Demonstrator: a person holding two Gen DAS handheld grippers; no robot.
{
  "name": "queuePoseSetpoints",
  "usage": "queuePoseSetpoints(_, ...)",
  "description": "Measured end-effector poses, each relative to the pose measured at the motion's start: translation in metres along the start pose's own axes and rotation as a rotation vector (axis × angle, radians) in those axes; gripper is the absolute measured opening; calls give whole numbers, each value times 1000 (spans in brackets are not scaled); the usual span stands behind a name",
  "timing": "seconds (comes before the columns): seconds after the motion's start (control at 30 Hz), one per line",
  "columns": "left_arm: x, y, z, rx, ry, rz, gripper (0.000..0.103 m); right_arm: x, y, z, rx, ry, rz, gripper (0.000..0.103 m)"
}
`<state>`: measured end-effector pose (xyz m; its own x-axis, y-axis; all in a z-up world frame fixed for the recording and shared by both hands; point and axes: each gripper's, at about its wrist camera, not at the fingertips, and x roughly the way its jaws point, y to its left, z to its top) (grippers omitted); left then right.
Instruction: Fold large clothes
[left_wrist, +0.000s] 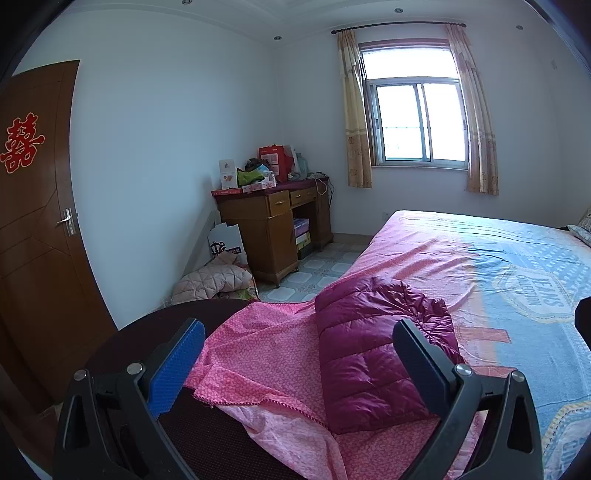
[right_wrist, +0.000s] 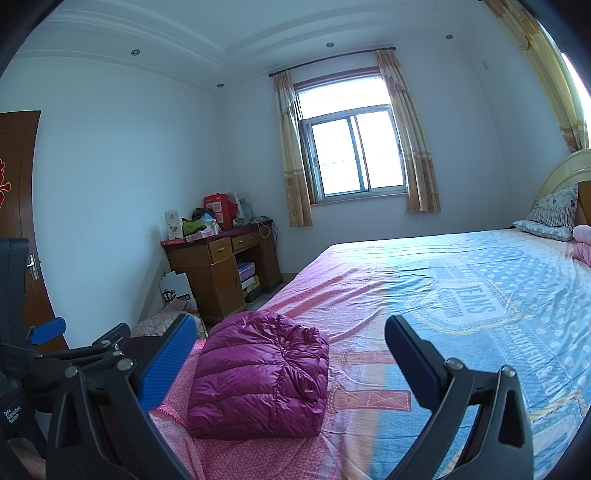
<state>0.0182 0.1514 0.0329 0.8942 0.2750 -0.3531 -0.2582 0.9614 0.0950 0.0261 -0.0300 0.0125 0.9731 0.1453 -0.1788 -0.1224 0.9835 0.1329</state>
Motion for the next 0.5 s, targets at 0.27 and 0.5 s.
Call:
queuePoseSetpoints(0.27, 0, -1, 0, 0, 0, -2, 102, 0, 0, 0, 0, 2, 1, 103)
queuePoseSetpoints(0.5, 1, 0, 0, 0, 2, 0, 102, 1, 1, -2, 4, 2, -2, 103)
